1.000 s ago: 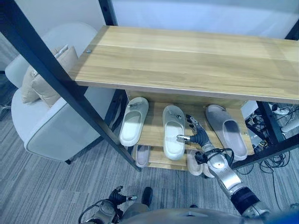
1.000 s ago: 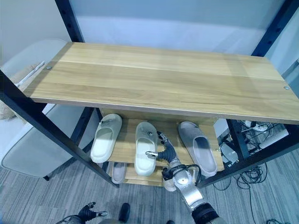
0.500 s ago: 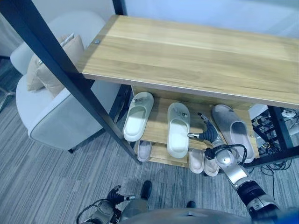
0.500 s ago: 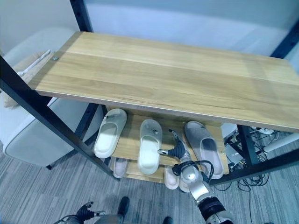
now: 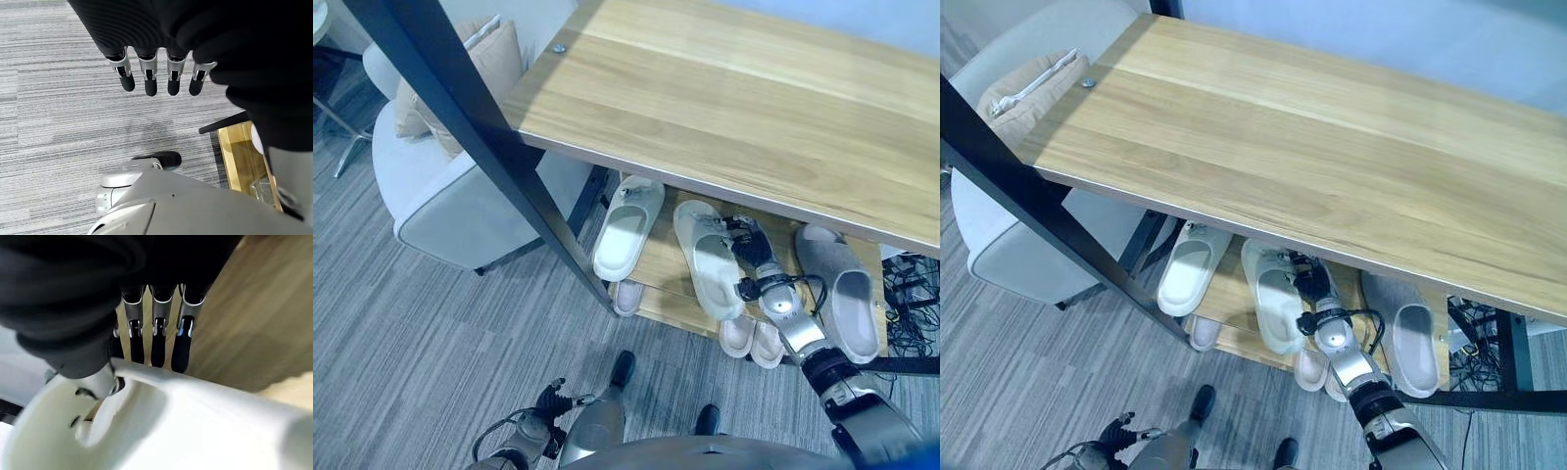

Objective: Arrange the slippers neatly on the shoe rack.

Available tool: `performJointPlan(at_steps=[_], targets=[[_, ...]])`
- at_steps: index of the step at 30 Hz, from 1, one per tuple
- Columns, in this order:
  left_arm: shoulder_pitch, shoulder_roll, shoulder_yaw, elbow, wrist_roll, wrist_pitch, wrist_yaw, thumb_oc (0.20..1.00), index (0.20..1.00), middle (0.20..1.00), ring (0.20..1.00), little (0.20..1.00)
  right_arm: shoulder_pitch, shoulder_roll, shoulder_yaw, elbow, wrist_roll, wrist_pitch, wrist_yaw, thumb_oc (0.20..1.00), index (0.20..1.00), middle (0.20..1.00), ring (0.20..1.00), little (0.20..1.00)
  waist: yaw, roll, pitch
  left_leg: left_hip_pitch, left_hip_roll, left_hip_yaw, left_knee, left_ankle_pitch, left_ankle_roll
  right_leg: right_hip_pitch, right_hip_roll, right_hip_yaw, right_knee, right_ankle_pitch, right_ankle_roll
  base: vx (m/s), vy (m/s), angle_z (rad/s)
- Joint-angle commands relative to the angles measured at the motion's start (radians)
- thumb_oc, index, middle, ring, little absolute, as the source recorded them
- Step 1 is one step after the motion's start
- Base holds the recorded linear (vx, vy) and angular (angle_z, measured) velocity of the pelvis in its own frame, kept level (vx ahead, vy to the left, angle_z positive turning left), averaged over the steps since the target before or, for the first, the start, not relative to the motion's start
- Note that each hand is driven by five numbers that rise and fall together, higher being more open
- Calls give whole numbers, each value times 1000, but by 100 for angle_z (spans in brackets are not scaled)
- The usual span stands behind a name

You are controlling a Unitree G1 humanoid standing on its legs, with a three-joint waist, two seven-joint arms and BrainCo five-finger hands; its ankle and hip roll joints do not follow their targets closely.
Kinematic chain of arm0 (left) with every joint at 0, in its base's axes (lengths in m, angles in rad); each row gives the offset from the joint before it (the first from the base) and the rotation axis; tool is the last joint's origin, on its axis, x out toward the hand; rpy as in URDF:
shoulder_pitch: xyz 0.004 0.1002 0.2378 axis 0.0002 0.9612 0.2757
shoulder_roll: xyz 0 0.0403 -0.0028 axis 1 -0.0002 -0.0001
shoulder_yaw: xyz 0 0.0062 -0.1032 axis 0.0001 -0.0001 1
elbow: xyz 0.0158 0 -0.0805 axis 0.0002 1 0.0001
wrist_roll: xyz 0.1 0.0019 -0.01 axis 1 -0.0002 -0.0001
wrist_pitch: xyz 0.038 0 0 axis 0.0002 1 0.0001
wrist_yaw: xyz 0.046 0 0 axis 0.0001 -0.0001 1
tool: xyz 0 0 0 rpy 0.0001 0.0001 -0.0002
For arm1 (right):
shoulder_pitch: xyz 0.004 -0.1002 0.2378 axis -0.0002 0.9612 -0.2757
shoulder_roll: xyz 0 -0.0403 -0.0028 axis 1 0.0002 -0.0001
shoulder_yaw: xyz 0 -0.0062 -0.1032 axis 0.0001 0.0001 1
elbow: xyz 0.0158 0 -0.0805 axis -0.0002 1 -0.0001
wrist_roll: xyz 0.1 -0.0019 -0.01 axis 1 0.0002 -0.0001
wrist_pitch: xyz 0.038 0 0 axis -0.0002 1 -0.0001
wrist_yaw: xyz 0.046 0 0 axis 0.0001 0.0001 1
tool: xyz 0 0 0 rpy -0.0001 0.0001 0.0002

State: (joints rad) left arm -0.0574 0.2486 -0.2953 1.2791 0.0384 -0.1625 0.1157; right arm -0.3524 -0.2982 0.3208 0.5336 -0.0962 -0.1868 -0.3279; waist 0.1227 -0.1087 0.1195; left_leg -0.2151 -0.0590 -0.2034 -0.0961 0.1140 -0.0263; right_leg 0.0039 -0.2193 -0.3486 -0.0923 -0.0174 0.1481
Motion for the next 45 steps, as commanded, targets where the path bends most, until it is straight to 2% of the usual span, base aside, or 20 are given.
performJointPlan(at_steps=[1,8,13,18,24,31,45], targets=[[1,-80,-36,71,-11,-1,16,1000,1000,1000,1000,1000,54,-1,28,-35,-42,3,-36,200,200,200,200,200,21,38,-12,21,60,48,9,-88,-39,13,-47,14,5,39,55,13,35,2],[-9,-106,-55,64,-19,8,43,1000,1000,1000,1000,1000,57,20,24,-123,-149,54,-121,200,200,200,200,200,8,43,-1,16,54,50,9,-91,-35,3,-57,20,5,46,58,-7,38,2],[-24,-119,-75,60,-31,12,68,1000,1000,1000,1000,1000,45,53,31,-114,-154,77,-184,200,200,200,200,200,-3,48,8,10,49,60,9,-92,-29,-12,-66,33,5,57,60,-25,56,-2],[-37,-126,-95,57,-46,22,105,1000,1000,1000,1000,1000,11,107,44,-77,-97,89,-252,200,200,200,200,200,-15,61,12,11,32,76,9,-99,-16,-26,-88,56,5,76,66,-18,80,-8],[-26,-119,-88,58,-52,33,124,1000,1000,1000,1000,1000,-18,125,41,-58,-69,117,-299,200,200,200,200,200,-14,71,6,30,5,88,9,-113,2,-23,-116,64,14,98,74,1,103,-2],[2,-108,-65,69,-52,39,138,1000,1000,1000,1000,1000,-10,167,45,-46,-37,137,-324,200,200,200,200,200,-8,63,2,47,-14,108,9,-125,18,-26,-139,71,27,115,78,10,84,-8],[18,-103,-57,89,-58,43,154,1000,1000,1000,1000,1000,-62,229,55,81,61,123,-377,200,200,200,200,200,15,55,-1,45,-31,106,9,-129,25,-31,-160,54,43,127,83,6,18,0]])
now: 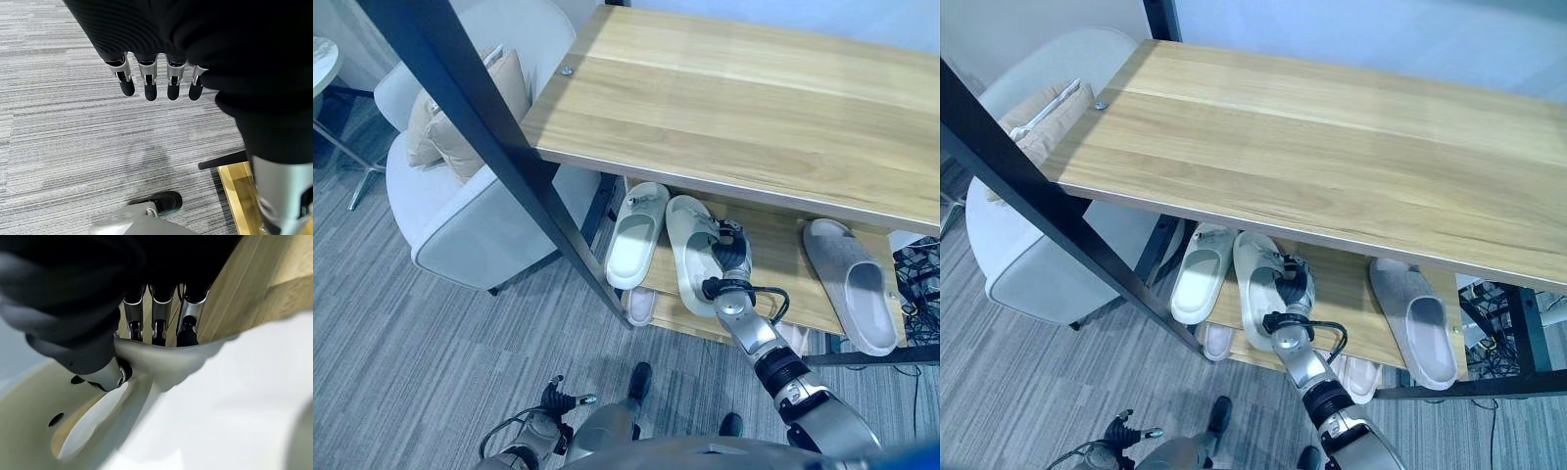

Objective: Arrange the slippers neatly on the shoe rack.

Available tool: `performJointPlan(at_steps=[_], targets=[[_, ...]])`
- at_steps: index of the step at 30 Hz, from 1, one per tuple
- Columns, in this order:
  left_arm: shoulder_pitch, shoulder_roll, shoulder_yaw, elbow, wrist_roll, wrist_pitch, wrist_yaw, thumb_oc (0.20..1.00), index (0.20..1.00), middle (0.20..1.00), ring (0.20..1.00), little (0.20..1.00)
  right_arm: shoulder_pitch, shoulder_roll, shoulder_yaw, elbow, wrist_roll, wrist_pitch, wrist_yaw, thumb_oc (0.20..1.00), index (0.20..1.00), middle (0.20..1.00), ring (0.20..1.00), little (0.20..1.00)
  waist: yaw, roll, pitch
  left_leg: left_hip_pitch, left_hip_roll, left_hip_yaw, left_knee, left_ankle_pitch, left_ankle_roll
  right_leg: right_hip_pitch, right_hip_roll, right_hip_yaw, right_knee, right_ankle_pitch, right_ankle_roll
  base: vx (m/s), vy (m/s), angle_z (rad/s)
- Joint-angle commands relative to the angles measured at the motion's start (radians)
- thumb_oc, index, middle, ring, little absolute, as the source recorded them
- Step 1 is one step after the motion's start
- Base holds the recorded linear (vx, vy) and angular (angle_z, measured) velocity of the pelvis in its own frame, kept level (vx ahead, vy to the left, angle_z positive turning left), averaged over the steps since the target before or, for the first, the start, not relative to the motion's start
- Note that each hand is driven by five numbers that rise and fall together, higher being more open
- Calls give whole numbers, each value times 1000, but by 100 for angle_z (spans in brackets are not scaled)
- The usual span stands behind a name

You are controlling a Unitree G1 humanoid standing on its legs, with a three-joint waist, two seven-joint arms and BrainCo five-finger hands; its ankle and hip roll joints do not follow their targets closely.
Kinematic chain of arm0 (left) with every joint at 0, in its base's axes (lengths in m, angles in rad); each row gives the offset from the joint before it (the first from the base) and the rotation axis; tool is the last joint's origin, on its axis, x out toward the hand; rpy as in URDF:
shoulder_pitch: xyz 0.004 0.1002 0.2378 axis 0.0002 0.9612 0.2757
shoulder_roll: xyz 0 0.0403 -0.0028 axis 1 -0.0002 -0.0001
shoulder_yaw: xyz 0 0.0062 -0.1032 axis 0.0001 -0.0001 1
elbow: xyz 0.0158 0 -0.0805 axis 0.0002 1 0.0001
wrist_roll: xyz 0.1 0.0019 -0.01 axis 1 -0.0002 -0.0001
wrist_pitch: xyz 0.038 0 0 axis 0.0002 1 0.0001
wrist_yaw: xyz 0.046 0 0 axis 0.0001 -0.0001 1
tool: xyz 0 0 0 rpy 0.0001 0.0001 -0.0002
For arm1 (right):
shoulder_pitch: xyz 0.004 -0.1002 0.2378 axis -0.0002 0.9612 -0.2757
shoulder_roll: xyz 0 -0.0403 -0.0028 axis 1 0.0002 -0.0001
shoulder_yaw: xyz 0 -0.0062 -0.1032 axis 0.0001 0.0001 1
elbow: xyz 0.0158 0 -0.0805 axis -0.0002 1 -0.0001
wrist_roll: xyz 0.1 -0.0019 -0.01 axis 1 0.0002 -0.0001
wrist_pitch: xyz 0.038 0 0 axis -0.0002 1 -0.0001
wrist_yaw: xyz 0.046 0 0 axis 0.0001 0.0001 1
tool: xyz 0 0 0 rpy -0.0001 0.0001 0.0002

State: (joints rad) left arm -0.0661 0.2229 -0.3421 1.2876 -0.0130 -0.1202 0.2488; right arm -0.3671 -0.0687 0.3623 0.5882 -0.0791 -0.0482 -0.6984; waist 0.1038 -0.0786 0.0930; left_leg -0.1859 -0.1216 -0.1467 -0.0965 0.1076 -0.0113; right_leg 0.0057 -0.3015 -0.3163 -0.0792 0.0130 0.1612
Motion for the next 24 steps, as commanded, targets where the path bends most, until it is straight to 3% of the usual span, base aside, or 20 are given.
performJointPlan(at_steps=[1,3,13,24], targets=[[28,-75,-9,83,-3,2,21,1000,1000,1000,1000,1000,-56,4,8,40,61,-19,-12,200,200,200,200,200,38,23,25,15,29,48,9,-123,11,-33,-79,19,31,99,70,32,14,1],[29,-75,-14,85,0,3,21,1000,1000,1000,1000,1000,-53,9,1,51,86,-25,-22,1000,1000,1000,1000,1000,40,21,22,13,26,45,9,-124,11,-32,-81,14,33,101,70,36,7,2],[30,-81,2,95,4,15,15,1000,1000,1000,1000,1000,-14,10,20,-28,127,-54,2,1000,1000,1000,1000,1000,30,15,7,22,26,54,9,-129,10,-31,-85,14,38,97,73,-2,3,0],[56,-91,29,101,1,15,-1,1000,1000,1000,1000,1000,107,-12,38,-148,125,-84,72,1000,1000,1000,1000,1000,-13,19,-16,52,34,86,9,-137,9,-19,-83,34,24,95,73,-7,13,-8]])
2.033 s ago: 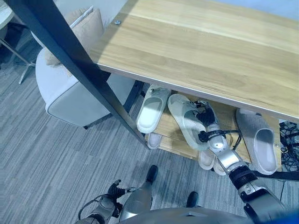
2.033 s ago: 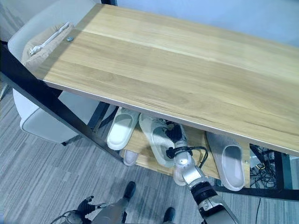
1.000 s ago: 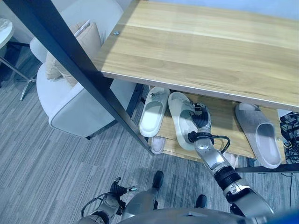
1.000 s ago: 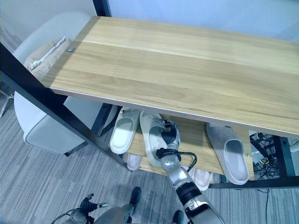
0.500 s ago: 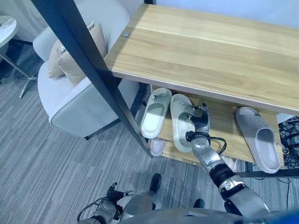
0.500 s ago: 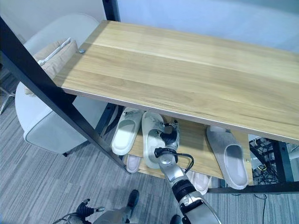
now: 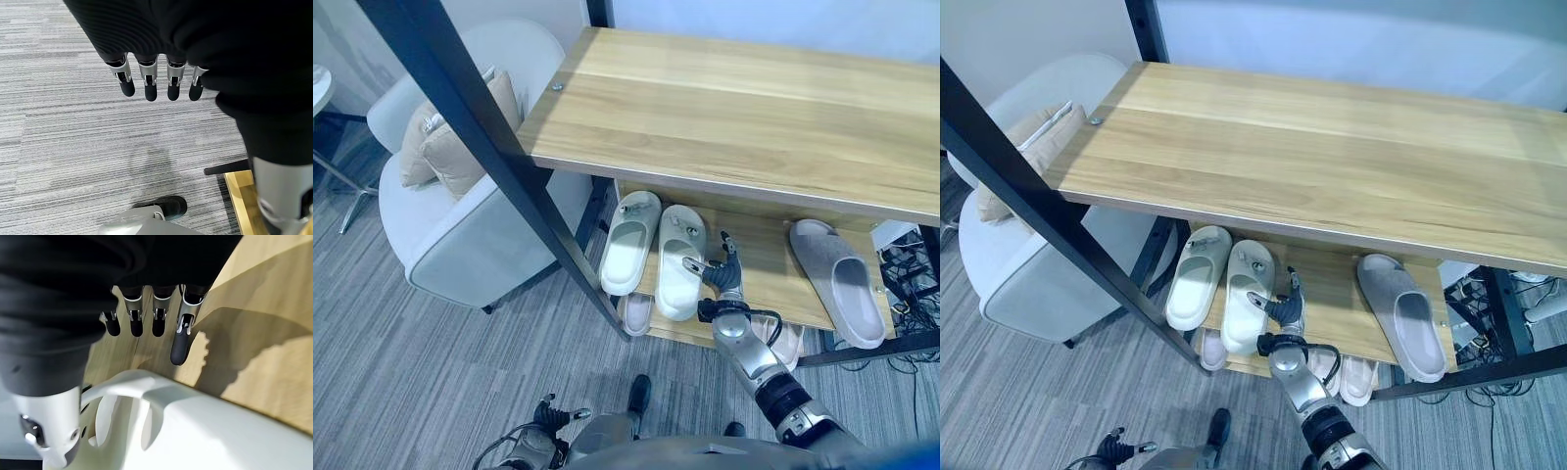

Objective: Arrange the slippers neatly on the shoe rack.

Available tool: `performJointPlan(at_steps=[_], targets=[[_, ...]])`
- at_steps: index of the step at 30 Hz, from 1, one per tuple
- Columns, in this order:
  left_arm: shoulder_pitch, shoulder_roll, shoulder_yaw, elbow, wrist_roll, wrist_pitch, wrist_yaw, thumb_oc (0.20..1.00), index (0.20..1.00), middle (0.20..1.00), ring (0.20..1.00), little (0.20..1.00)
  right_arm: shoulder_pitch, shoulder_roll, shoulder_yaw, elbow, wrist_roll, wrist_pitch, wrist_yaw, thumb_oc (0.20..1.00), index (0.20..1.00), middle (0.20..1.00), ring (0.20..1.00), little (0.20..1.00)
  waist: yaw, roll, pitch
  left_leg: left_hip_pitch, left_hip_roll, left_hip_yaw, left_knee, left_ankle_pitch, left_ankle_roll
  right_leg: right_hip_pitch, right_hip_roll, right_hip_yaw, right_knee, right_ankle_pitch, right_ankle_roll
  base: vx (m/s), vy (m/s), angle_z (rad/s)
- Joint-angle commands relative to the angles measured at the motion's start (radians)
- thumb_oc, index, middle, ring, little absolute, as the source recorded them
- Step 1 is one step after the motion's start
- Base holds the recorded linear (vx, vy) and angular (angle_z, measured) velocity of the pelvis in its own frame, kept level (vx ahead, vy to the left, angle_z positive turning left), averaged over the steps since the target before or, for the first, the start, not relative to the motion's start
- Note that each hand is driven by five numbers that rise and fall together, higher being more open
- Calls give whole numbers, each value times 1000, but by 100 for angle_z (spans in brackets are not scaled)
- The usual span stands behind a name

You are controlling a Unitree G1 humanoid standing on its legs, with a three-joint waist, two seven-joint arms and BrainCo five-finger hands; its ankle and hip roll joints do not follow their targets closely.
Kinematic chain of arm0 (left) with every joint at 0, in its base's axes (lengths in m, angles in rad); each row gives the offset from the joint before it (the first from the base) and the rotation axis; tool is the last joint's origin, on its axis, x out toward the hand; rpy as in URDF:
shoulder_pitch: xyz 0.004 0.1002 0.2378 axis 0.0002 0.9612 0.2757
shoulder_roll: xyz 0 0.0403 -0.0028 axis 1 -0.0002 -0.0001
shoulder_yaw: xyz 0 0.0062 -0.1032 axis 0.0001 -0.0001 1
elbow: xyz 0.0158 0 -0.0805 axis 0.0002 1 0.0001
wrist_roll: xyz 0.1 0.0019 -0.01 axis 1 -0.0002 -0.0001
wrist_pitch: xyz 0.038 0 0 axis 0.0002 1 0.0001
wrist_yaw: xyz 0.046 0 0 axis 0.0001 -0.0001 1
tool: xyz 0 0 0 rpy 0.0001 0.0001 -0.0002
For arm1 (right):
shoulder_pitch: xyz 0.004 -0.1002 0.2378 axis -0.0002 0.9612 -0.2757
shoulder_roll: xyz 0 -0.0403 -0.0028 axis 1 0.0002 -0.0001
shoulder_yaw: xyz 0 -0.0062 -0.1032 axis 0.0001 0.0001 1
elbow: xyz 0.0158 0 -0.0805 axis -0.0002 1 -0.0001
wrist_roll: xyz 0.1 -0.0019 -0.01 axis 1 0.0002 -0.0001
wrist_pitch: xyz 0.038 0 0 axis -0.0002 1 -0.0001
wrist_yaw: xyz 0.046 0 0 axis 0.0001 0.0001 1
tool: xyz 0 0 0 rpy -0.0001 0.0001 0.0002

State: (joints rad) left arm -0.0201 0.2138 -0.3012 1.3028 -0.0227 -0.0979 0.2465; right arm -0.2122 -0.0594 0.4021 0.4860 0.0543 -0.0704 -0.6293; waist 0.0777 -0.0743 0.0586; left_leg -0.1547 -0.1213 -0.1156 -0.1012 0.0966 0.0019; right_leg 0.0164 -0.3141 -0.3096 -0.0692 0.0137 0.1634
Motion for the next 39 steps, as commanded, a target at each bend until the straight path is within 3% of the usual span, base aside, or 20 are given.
performJointPlan(at_steps=[1,4,12,19,22,32,39], targets=[[10,-83,-12,88,11,-8,1,1000,1000,1000,1000,1000,-48,-22,-3,-51,-9,-68,3,1000,1000,1000,1000,1000,12,15,17,22,33,55,14,-126,-4,-29,-70,28,12,95,70,0,0,0],[11,-85,1,94,13,-10,3,1000,1000,1000,1000,1000,-31,-32,-6,-87,-14,-93,16,1000,1000,1000,1000,1000,2,15,13,29,33,60,14,-128,-4,-26,-69,31,11,94,70,9,3,-6],[15,-94,37,95,32,-29,-13,1000,1000,1000,1000,1000,17,-174,-50,-176,-246,-84,46,1000,1000,1000,1000,1000,-24,8,16,43,40,73,14,-134,-3,-22,-68,42,22,89,71,10,-13,-4],[42,-82,69,88,95,-50,-74,1000,1000,1000,1000,1000,79,-364,-303,-220,-499,-29,-42,1000,1000,1000,1000,1000,-29,4,6,55,47,74,14,-143,-1,-20,-64,38,26,83,77,33,-42,-4],[51,-62,69,76,124,-71,-107,1000,1000,1000,1000,1000,74,-437,-401,-123,-573,37,-62,1000,1000,1000,1000,1000,-19,3,6,50,50,63,14,-141,-4,-17,-56,32,23,79,80,22,-89,-1],[62,-56,84,96,98,-43,-105,1000,1000,1000,1000,1000,113,-342,-355,-12,-384,27,3,1000,1000,1000,1000,1000,-27,3,-2,61,50,70,14,-146,-5,-4,-51,38,14,77,74,3,-15,1],[58,-53,103,104,80,-20,-84,1000,1000,1000,1000,1000,135,-289,-302,79,-327,68,43,1000,1000,1000,1000,1000,-34,-4,-11,71,50,78,14,-151,-7,4,-49,39,7,77,72,0,0,0]])
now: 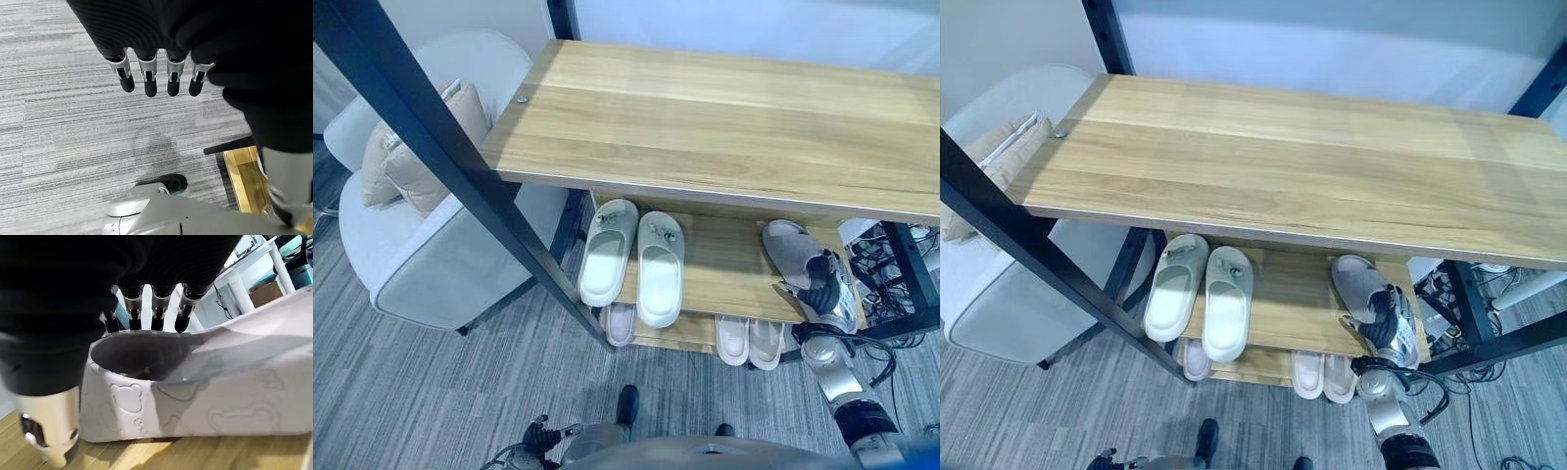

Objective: Arrange the slippers neatly on the shoe rack.

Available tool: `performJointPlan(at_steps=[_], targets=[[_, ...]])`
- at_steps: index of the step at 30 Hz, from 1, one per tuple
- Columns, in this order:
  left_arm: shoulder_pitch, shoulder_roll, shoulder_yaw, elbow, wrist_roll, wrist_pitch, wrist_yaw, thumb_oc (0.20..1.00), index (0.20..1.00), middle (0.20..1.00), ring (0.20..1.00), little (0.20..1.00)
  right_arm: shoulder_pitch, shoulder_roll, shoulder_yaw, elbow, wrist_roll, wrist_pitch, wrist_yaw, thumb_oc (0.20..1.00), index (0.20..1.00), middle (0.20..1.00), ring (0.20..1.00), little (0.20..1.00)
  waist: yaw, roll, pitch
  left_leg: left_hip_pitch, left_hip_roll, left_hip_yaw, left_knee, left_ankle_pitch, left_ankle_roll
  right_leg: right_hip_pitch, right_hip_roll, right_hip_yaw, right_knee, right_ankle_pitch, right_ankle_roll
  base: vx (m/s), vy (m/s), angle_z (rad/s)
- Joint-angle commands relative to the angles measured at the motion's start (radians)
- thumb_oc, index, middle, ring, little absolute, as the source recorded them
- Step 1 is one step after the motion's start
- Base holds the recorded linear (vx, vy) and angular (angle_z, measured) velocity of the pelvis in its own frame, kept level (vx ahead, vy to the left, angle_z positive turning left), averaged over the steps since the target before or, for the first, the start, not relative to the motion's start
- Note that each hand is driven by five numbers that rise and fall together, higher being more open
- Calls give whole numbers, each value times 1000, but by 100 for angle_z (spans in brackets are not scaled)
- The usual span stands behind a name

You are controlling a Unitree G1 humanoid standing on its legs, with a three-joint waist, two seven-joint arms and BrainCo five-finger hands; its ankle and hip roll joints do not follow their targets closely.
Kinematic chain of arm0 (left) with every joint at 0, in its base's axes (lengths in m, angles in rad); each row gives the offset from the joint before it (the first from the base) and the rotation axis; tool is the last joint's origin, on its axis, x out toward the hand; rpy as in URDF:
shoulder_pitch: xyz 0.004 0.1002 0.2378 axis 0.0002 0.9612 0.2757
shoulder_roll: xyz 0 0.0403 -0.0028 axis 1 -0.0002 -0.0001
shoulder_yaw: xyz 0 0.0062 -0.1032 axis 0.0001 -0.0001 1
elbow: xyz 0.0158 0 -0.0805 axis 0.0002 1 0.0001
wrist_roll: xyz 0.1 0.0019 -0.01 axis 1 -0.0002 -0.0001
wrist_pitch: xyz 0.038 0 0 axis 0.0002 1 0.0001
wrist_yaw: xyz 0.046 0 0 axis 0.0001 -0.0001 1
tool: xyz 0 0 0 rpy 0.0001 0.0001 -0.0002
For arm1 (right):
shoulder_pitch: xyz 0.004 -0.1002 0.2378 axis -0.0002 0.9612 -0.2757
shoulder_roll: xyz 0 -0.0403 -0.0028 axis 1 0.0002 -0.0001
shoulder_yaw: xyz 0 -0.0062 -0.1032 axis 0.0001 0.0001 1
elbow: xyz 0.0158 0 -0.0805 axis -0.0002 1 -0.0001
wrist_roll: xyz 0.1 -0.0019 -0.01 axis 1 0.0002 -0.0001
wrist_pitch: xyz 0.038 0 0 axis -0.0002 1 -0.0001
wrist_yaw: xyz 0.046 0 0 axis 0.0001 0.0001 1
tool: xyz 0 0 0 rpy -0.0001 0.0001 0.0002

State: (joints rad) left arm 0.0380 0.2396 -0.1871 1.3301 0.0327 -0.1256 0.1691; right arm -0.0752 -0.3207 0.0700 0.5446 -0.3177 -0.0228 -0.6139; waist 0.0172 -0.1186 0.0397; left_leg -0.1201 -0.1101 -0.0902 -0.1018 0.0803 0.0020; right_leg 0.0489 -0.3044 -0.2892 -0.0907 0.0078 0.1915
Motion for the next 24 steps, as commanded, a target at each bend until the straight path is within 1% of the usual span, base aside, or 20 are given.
performJointPlan(at_steps=[1,3,11,14,15,16,18,24], targets=[[-1,-78,-9,79,22,14,-4,1000,1000,1000,1000,1000,0,-18,44,28,56,26,44,200,200,200,200,200,25,39,7,37,39,55,15,-135,-7,-28,-58,18,29,84,44,0,0,0],[-3,-76,-6,81,21,20,-1,1000,1000,1000,1000,1000,9,-1,73,40,69,30,67,200,200,200,200,200,23,36,5,40,40,59,15,-135,-7,-29,-58,20,27,84,44,0,0,0],[-12,-80,-4,80,7,23,12,1000,1000,1000,1000,1000,22,38,151,57,48,24,91,200,200,200,200,200,13,35,8,45,40,66,15,-136,-5,-34,-57,30,28,86,42,6,14,-7],[-15,-82,-7,83,6,26,16,1000,1000,1000,1000,1000,16,46,163,36,57,16,86,200,200,200,200,200,12,35,8,45,40,69,15,-137,-5,-35,-57,31,28,87,42,3,7,-3],[-51,-78,0,87,-17,42,24,1000,1000,1000,1000,1000,22,40,173,-15,43,14,96,200,200,200,200,200,5,37,5,47,40,70,15,-138,-5,-38,-57,35,29,89,43,0,0,0],[-62,-102,-24,76,-55,26,25,1000,1000,1000,1000,1000,6,45,180,-22,41,32,88,200,200,200,200,200,-4,40,3,51,42,79,15,-141,-5,-39,-56,42,29,90,43,25,22,-6],[-62,-108,-30,79,-70,25,22,1000,1000,1000,1000,1000,-14,52,185,-18,45,32,74,200,200,200,200,200,-5,41,2,53,43,81,15,-141,-5,-39,-54,46,29,90,43,10,12,-14],[-70,-114,-43,84,-91,32,27,1000,1000,1000,1000,1000,-92,78,232,-49,93,8,62,200,200,200,200,200,-1,44,2,60,48,85,15,-140,-6,-33,-49,50,27,88,38,3,3,-3]])
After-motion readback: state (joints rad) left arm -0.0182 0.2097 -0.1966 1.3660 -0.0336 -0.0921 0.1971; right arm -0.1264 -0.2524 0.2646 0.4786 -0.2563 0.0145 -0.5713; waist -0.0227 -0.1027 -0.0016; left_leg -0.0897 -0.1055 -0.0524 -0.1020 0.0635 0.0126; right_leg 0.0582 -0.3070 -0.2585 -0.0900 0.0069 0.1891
